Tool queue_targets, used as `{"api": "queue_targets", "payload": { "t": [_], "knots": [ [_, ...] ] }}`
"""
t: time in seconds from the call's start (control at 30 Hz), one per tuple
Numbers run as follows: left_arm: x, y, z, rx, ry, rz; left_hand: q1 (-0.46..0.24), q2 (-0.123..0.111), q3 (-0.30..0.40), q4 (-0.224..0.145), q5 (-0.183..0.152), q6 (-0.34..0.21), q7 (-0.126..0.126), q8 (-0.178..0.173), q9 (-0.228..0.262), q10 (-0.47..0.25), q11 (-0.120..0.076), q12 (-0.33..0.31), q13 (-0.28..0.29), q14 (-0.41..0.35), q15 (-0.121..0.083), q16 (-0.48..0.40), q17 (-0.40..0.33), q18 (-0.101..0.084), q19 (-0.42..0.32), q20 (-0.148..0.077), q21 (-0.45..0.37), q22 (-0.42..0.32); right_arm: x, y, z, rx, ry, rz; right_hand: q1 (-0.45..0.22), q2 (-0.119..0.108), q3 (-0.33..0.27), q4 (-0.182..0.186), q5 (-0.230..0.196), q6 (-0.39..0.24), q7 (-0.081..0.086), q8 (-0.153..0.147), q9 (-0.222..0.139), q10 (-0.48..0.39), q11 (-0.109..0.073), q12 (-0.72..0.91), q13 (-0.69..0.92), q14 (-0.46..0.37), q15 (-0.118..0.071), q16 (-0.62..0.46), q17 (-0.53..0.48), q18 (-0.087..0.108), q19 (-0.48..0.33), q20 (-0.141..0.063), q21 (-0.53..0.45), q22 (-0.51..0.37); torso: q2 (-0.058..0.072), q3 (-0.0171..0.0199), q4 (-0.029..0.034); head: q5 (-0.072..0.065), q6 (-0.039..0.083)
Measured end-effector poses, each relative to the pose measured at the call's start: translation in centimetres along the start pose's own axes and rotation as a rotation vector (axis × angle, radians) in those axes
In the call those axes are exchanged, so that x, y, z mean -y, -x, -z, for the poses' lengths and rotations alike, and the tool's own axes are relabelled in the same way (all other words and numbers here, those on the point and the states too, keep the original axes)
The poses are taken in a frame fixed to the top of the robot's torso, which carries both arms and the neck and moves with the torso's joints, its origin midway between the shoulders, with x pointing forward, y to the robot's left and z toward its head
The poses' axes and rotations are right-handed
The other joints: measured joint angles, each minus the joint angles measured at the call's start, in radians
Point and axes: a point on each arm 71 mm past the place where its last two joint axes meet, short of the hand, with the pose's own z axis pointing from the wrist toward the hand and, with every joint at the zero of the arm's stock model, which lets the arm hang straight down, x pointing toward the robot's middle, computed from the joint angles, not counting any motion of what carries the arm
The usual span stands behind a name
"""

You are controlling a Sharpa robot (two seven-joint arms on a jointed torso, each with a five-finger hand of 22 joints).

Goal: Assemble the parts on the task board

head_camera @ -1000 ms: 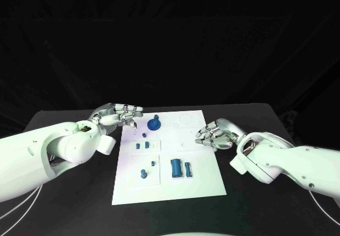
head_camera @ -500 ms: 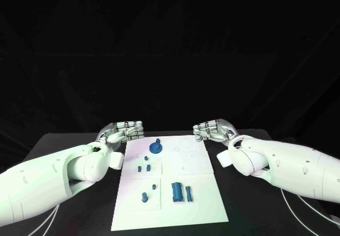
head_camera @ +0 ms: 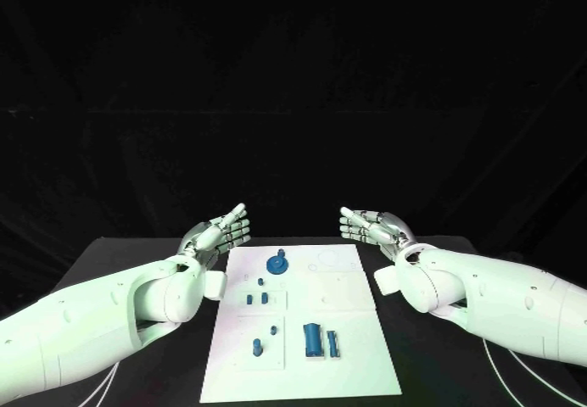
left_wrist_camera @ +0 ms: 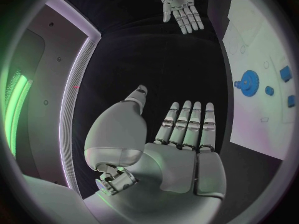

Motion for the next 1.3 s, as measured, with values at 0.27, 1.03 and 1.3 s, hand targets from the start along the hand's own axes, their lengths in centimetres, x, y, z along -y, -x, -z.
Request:
{"api": "queue_targets", "payload": {
  "t": [0.27,1.03,1.3],
  "knots": [
    [-1.3,-2.9,1.8,0.037,-0.010,-0.025,-0.277,0.020,-0.059,-0.059,-0.067,-0.177,-0.067,-0.008,-0.009,-0.186,-0.051,-0.008,-0.008,-0.169,-0.062,-0.008,-0.013,-0.038,-0.142,-0.055,-0.013,-0.042,0.0,-3.2,2.9,0.057,0.020,-0.111,-0.268,0.003,-0.066,-0.066,-0.058,-0.183,-0.051,-0.007,-0.064,-0.204,-0.068,-0.008,-0.011,-0.206,-0.043,-0.006,-0.067,-0.031,-0.163,-0.046,-0.005,-0.098,-0.041,0.0087,0.0177,0.008,-0.005],
    [-1.3,-3.7,2.9,0.163,-0.084,-0.117,-0.694,0.027,-0.108,-0.108,-0.088,-0.445,-0.093,-0.008,-0.011,-0.466,-0.119,-0.008,-0.011,-0.426,-0.109,-0.008,-0.016,-0.099,-0.355,-0.183,-0.013,-0.142,-0.2,-3.4,4.5,0.227,0.031,-0.145,-0.675,0.004,-0.087,-0.086,-0.110,-0.462,-0.122,-0.009,-0.108,-0.511,-0.097,-0.012,-0.014,-0.518,-0.058,-0.010,-0.096,-0.117,-0.407,-0.158,-0.009,-0.247,-0.052,0.0110,0.0224,0.009,-0.005],
    [-1.3,-3.7,3.0,0.168,-0.089,-0.122,-0.768,0.028,-0.109,-0.109,-0.088,-0.491,-0.094,-0.008,-0.011,-0.515,-0.122,-0.008,-0.011,-0.470,-0.110,-0.008,-0.016,-0.099,-0.390,-0.191,-0.013,-0.143,-0.2,-3.3,4.6,0.235,0.031,-0.145,-0.747,0.005,-0.089,-0.089,-0.110,-0.510,-0.121,-0.011,-0.108,-0.568,-0.098,-0.012,-0.014,-0.575,-0.059,-0.010,-0.097,-0.117,-0.452,-0.162,-0.009,-0.314,-0.052,0.0110,0.0224,0.009,-0.005]
  ]
}}
